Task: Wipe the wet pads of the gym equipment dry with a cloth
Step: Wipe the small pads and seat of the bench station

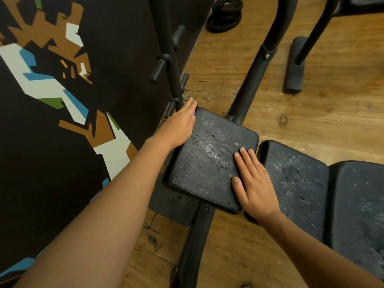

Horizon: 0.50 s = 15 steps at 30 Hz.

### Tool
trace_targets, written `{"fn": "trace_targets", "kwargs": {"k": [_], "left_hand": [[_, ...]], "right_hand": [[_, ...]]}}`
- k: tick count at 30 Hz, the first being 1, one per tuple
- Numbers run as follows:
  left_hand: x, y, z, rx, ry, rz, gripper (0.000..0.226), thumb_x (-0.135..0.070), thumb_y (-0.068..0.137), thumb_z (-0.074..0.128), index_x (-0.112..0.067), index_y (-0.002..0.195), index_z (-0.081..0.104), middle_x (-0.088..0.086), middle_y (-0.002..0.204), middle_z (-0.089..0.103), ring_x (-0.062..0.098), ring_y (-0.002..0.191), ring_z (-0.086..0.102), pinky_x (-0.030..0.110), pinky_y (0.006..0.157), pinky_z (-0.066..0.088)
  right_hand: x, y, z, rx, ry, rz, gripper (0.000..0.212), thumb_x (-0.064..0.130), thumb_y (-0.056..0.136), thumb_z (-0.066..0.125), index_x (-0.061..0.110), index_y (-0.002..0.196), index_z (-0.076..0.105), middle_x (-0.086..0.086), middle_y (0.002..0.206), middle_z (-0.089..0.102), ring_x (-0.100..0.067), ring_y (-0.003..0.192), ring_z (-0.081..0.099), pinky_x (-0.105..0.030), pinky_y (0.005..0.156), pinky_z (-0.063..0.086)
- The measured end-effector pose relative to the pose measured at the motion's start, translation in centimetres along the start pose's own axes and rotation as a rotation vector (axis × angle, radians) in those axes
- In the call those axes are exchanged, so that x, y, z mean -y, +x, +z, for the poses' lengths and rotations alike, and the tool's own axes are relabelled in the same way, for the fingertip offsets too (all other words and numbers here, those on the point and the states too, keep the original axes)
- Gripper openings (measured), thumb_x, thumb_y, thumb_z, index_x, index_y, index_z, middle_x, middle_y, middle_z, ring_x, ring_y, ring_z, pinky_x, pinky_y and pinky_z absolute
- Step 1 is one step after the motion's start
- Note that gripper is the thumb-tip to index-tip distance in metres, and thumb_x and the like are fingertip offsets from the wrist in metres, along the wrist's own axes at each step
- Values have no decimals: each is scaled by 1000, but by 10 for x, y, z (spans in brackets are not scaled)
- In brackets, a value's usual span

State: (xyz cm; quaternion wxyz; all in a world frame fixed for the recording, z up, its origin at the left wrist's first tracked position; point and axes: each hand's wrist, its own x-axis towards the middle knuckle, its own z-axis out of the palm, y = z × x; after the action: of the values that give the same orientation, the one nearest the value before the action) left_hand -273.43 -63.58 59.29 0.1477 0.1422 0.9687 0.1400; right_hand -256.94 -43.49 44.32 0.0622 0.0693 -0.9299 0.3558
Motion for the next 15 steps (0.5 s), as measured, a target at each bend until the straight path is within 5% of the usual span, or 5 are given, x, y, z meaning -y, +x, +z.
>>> {"fn": "trace_targets", "kwargs": {"k": [12,15], "left_hand": [[-3,-99,22,-89,-48,-106,54,-26,111,31,-20,162,14,-8,169,8,16,150,27,31,117,25],[-8,-135,39,-139,55,-183,55,-25,110,32,-20,162,12,-5,169,4,16,153,18,33,119,27]], "right_hand": [[-1,0,0,-6,-2,-13,62,43,105,30,17,160,22,-2,169,15,-19,157,1,-49,124,20],[-1,0,0,-11,2,-15,61,43,105,31,17,160,23,-2,169,15,-19,157,2,-49,124,20]]}}
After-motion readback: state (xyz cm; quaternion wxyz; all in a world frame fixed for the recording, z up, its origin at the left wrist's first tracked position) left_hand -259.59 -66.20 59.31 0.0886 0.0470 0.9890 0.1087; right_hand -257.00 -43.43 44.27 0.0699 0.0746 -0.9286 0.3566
